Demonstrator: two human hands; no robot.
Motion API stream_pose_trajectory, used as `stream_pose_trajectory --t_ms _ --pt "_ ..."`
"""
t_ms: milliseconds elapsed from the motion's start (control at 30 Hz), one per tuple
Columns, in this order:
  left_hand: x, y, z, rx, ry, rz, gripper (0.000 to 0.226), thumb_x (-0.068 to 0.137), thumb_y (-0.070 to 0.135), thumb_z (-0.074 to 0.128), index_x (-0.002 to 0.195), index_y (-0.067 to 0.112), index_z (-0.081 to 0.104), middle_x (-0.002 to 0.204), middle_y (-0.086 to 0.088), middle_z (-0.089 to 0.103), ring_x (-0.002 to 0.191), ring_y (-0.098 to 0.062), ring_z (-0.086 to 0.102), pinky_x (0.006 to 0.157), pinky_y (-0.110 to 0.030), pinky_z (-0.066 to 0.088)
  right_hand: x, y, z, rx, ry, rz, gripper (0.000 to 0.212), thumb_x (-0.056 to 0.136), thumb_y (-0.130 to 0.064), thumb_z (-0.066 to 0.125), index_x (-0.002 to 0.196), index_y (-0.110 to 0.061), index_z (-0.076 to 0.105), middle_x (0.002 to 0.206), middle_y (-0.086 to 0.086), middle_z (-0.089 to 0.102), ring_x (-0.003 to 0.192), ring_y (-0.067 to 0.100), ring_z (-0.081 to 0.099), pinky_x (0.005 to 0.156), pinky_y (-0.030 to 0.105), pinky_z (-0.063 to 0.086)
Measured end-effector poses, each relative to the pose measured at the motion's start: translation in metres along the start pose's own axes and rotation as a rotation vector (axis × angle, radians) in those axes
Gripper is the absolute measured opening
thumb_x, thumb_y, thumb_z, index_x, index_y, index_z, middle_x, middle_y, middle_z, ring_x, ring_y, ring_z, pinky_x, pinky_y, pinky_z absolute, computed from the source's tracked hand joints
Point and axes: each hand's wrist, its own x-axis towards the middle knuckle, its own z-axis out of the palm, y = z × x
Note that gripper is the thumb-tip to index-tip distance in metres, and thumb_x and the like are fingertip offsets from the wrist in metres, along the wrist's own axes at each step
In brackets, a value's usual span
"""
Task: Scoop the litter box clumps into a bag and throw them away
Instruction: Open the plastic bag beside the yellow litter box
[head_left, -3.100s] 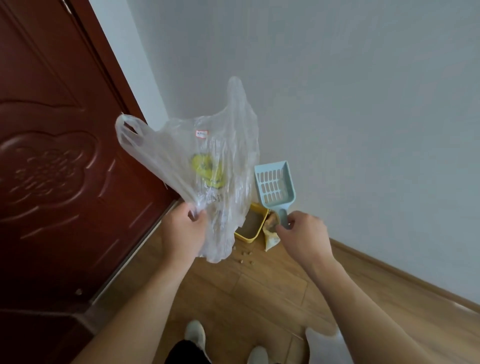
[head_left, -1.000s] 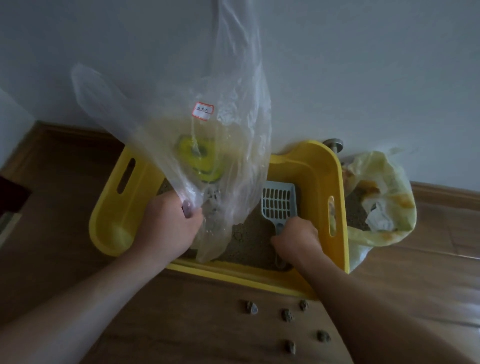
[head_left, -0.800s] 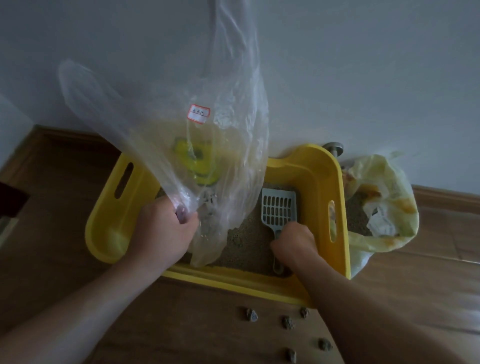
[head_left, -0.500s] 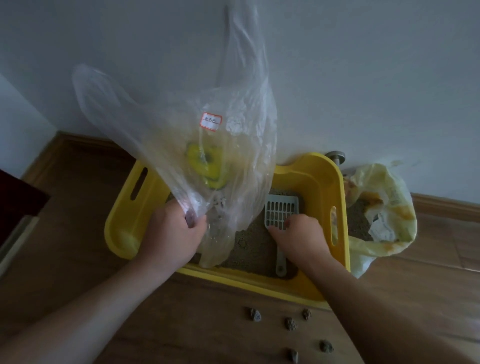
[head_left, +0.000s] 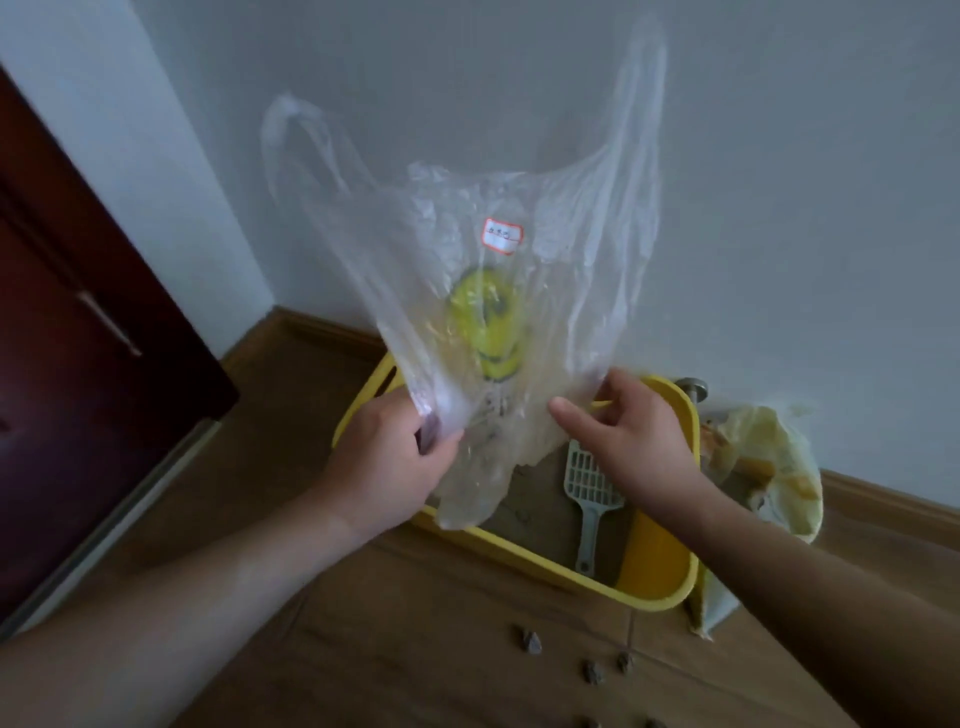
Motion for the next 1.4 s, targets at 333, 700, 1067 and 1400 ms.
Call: stream_pose_trajectory --t_ms 333,700,1067,1400 --pt "-0.047 -0.006 -0.077 -0.021 0.161 -0.298 0.024 0.075 0.022 0.079 0.061 0.021 0.059 0.056 0.002 0.061 0.056 -0.01 0.062 0.051 -0.035 0.05 -0.028 -0.065 0.048 0.098 -0.284 -0.192 0.014 0.086 -0.025 0.075 0.073 -0.023 0.071 0.069 0.006 0.068 0.065 0.021 0.065 0.064 0.036 0.057" --pt "-0.07 -0.02 -0.069 -0.462 0.103 -0.713 0.013 0.082 -0.003 0.07 0.073 0.006 0.065 0.056 -0.001 0.058 0.046 -0.003 0.048 0.048 -0.015 0.038 -0.063 0.008 0.082 0.091 -0.411 -0.081 0.005 0.08 -0.014 0.08 0.076 -0.015 0.08 0.077 -0.008 0.077 0.077 0.004 0.071 0.078 0.028 0.057" --pt "-0.095 -0.043 -0.061 -0.595 0.113 -0.866 0.016 0.082 -0.008 0.068 0.09 -0.019 0.059 0.075 -0.02 0.07 0.064 -0.013 0.07 0.058 -0.02 0.057 -0.084 0.007 0.028 -0.12 -0.354 -0.03 0.011 0.077 -0.039 0.079 0.075 -0.029 0.076 0.07 -0.012 0.073 0.064 0.006 0.066 0.069 0.035 0.058" --pt "-0.112 -0.04 -0.055 -0.548 0.037 -0.823 0.01 0.076 -0.01 0.073 0.078 -0.014 0.063 0.074 -0.027 0.07 0.07 -0.026 0.067 0.075 -0.041 0.054 -0.042 -0.082 0.025 -0.569 -0.14 -0.906 0.058 0.084 -0.042 0.07 0.132 -0.013 0.057 0.136 0.004 0.055 0.123 0.023 0.049 0.1 0.034 0.044"
